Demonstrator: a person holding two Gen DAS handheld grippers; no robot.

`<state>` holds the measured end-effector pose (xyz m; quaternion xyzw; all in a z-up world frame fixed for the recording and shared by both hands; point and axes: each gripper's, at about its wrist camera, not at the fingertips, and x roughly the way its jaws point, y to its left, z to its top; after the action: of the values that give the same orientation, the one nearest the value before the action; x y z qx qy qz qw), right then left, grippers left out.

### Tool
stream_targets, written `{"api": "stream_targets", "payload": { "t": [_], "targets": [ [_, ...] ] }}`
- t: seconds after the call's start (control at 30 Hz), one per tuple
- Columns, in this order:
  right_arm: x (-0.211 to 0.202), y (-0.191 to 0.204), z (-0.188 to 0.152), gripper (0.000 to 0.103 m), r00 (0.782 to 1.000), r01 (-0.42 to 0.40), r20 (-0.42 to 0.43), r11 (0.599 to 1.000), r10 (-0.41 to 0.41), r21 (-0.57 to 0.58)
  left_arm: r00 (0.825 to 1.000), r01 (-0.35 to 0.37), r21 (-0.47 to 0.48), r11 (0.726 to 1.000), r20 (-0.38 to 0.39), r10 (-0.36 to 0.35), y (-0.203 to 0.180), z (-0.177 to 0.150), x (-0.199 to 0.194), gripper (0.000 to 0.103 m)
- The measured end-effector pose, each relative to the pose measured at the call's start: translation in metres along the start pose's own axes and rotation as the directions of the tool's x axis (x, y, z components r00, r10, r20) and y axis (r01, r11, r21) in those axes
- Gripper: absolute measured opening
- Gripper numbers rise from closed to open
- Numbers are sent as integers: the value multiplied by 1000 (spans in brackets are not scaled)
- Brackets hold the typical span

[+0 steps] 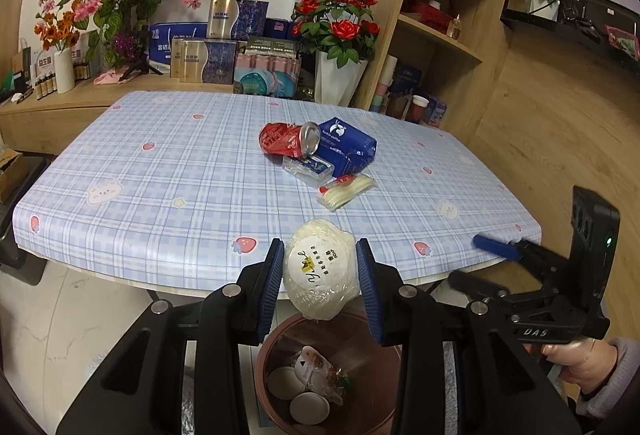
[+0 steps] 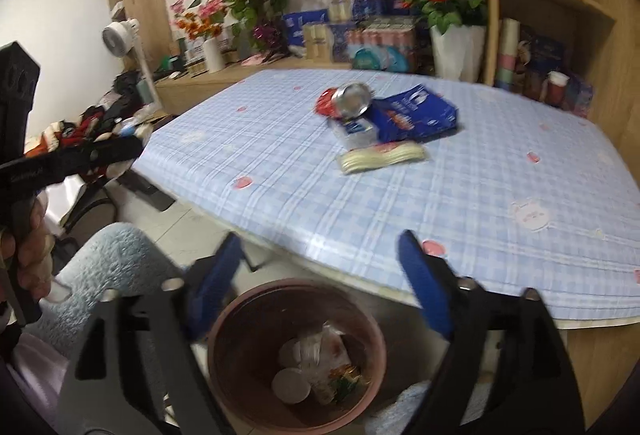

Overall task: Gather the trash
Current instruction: 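Carry both items over the bin and open both grippers to drop them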

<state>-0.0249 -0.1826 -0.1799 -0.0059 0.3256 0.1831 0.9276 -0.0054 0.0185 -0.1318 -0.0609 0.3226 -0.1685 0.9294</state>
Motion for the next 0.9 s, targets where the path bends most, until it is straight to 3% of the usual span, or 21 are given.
{"api": "stream_targets", "payload": {
  "t": [0.13,0.27,0.6,0.8,0.9],
  "targets": [
    [-12,-6,2,97,989,117,90,993,-118,8,1000,2,9,1000,-18,-2,-3,-6,6,36],
    [-16,-18,5,97,980,160,117,986,-163,41,999,3,19,1000,-34,-3,-6,-9,12,36],
    [-14,-35,-2,97,979,166,100,981,-176,100,998,19,33,999,-65,-17,-15,-15,22,36],
    [-13,-38,-5,97,980,165,95,980,-176,114,995,67,48,997,-83,-62,-22,-16,25,36],
    [-13,-37,-6,97,979,168,93,979,-179,114,995,65,60,996,-75,-60,-25,-16,24,46]
  ]
}}
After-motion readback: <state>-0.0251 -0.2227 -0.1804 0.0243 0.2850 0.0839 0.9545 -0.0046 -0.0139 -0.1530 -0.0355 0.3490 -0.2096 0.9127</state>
